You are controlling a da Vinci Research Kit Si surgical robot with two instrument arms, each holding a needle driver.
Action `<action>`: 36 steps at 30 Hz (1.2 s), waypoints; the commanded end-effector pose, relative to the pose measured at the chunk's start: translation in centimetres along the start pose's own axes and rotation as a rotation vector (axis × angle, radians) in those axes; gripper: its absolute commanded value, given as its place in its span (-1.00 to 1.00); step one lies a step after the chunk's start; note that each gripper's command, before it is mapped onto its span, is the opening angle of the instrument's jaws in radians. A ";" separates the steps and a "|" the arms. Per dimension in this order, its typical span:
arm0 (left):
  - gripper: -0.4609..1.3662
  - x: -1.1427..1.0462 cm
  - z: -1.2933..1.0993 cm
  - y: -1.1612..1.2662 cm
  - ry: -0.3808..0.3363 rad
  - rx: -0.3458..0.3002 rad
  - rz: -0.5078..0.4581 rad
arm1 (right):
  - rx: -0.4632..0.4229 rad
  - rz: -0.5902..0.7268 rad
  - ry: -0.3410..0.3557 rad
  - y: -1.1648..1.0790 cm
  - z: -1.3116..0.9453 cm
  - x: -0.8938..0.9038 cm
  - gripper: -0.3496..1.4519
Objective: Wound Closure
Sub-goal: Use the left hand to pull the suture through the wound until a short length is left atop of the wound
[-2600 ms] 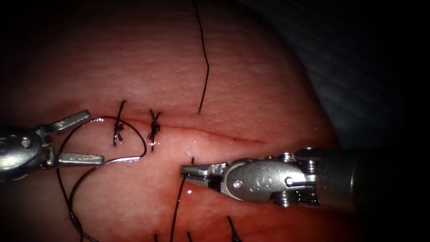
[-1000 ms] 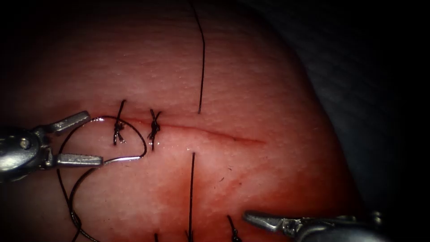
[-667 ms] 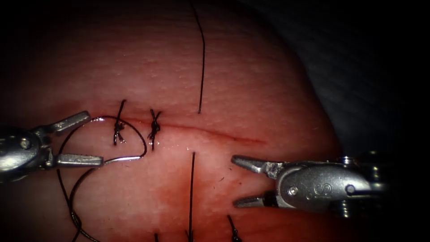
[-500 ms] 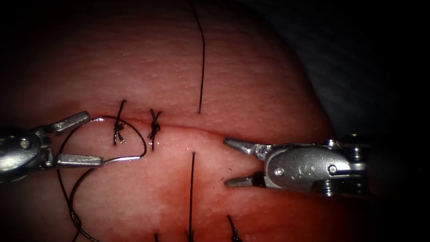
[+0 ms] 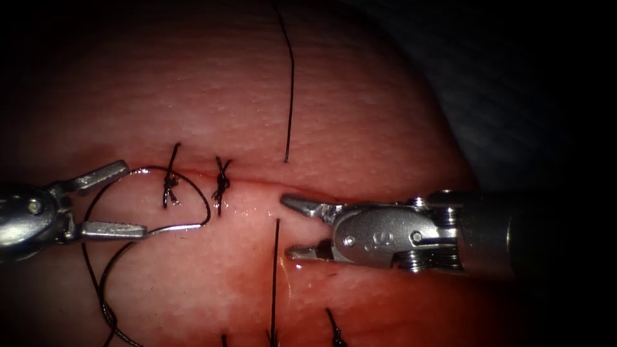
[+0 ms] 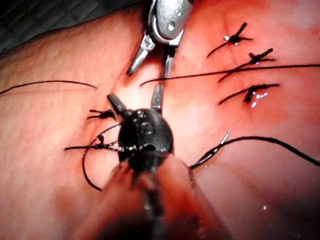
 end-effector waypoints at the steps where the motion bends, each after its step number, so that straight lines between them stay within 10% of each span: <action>1: 0.11 0.00 0.00 0.00 0.000 0.000 0.000 | 0.003 0.004 -0.003 0.00 0.03 0.01 0.91; 6: 0.11 0.00 -0.01 0.00 0.000 -0.001 -0.006 | 0.038 0.002 0.004 0.01 0.08 0.00 0.47; 8: 0.11 0.00 -0.01 0.00 0.000 -0.001 -0.006 | 0.109 -0.010 -0.015 -0.02 0.04 -0.02 -0.89; 9: 0.11 0.00 -0.01 0.00 0.000 -0.001 -0.006 | 0.123 -0.011 -0.021 -0.02 0.03 -0.03 -1.00; 21: 0.10 0.00 -0.01 0.00 0.000 -0.001 -0.006 | 0.159 0.004 -0.015 -0.25 -0.17 0.12 -1.00; 36: 0.10 0.01 0.01 0.01 0.000 0.001 -0.006 | 0.288 -0.003 0.015 -1.11 -0.79 1.01 -1.00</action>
